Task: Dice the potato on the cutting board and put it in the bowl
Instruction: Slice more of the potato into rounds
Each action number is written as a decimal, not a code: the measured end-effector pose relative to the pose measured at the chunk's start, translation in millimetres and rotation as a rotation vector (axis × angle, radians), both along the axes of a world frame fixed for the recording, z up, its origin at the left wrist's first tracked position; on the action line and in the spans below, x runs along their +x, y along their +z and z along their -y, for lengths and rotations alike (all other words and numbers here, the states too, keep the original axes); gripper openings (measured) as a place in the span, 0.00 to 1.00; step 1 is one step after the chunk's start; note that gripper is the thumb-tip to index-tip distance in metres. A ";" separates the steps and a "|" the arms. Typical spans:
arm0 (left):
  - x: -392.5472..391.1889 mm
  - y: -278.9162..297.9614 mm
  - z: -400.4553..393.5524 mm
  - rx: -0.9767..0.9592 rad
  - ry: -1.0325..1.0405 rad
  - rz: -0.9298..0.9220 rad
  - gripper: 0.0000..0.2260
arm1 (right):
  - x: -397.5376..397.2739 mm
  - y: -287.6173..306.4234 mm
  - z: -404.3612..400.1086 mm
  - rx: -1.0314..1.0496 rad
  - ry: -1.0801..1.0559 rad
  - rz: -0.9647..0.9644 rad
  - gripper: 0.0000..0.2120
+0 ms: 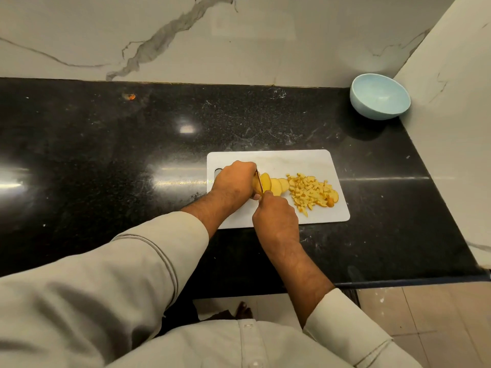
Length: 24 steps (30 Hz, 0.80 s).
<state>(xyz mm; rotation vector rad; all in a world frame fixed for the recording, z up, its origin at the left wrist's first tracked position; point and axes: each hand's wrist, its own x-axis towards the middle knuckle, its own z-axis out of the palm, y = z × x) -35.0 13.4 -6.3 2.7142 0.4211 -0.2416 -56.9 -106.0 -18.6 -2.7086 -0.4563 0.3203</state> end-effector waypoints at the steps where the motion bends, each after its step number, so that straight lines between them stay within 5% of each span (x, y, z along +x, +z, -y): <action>1: -0.3 0.4 0.4 0.005 -0.001 0.002 0.07 | 1.2 2.1 -1.4 -0.001 -0.002 -0.010 0.07; 7: -4.7 0.6 1.0 0.018 0.004 0.023 0.06 | 20.2 21.4 -17.6 -0.049 0.060 -0.060 0.15; 18: -11.6 14.6 1.8 -0.043 -0.013 -0.005 0.04 | 39.3 41.4 -21.1 -0.073 0.136 -0.158 0.02; 24: -11.6 13.9 1.6 -0.041 0.000 0.011 0.07 | 48.0 39.2 -13.7 -0.034 0.087 -0.272 0.12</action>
